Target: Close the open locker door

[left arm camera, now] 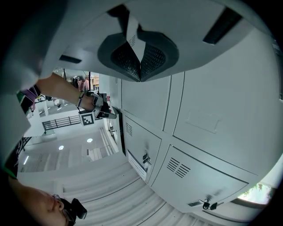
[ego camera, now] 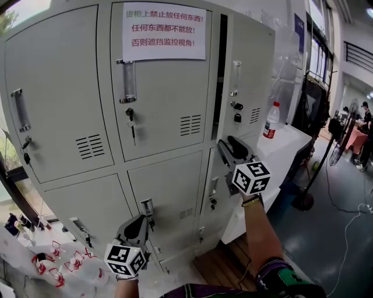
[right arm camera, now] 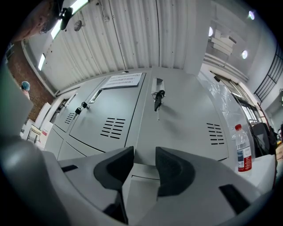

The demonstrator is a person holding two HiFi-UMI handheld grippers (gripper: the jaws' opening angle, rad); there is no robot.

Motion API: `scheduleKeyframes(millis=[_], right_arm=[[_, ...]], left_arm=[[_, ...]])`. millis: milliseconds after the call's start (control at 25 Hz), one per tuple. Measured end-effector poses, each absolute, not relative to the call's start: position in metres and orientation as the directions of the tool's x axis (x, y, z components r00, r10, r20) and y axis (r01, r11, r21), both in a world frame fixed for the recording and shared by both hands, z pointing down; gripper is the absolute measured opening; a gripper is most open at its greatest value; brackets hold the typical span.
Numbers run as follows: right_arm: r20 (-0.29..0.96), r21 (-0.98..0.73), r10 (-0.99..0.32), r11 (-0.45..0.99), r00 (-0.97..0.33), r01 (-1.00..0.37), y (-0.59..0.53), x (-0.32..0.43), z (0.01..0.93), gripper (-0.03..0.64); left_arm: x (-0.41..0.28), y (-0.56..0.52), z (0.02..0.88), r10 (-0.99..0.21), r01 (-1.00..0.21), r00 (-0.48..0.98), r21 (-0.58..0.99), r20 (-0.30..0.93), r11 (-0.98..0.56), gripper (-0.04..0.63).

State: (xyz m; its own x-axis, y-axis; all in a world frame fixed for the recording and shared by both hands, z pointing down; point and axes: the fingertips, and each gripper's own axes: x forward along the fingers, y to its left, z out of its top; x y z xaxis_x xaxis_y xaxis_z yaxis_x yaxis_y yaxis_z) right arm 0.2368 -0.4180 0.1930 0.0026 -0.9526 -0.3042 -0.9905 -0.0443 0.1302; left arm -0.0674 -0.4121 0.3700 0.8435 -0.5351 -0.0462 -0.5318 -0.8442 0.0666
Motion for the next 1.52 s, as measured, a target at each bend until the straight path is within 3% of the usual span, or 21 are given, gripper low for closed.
scheduleKeyframes(millis=[560, 760, 1520], right_arm=[[-0.286, 0.126, -0.958, -0.023, -0.014, -0.992, -0.438, 0.236, 0.193, 0.129], [-0.293, 0.102, -0.956, -0.011, -0.02, -0.995, -0.445, 0.236, 0.19, 0.051], [-0.27, 0.099, -0.962, -0.055, 0.026, -0.994, -0.456, 0.241, 0.192, 0.043]], left_arm=[[-0.077, -0.418, 0.373, -0.544, -0.541, 0.838, 0.076, -0.041, -0.838, 0.021], [-0.08, -0.422, 0.374, -0.552, -0.548, 0.832, 0.08, -0.042, -0.832, 0.021], [-0.108, -0.432, 0.385, -0.593, -0.587, 0.805, 0.114, -0.023, -0.801, 0.021]])
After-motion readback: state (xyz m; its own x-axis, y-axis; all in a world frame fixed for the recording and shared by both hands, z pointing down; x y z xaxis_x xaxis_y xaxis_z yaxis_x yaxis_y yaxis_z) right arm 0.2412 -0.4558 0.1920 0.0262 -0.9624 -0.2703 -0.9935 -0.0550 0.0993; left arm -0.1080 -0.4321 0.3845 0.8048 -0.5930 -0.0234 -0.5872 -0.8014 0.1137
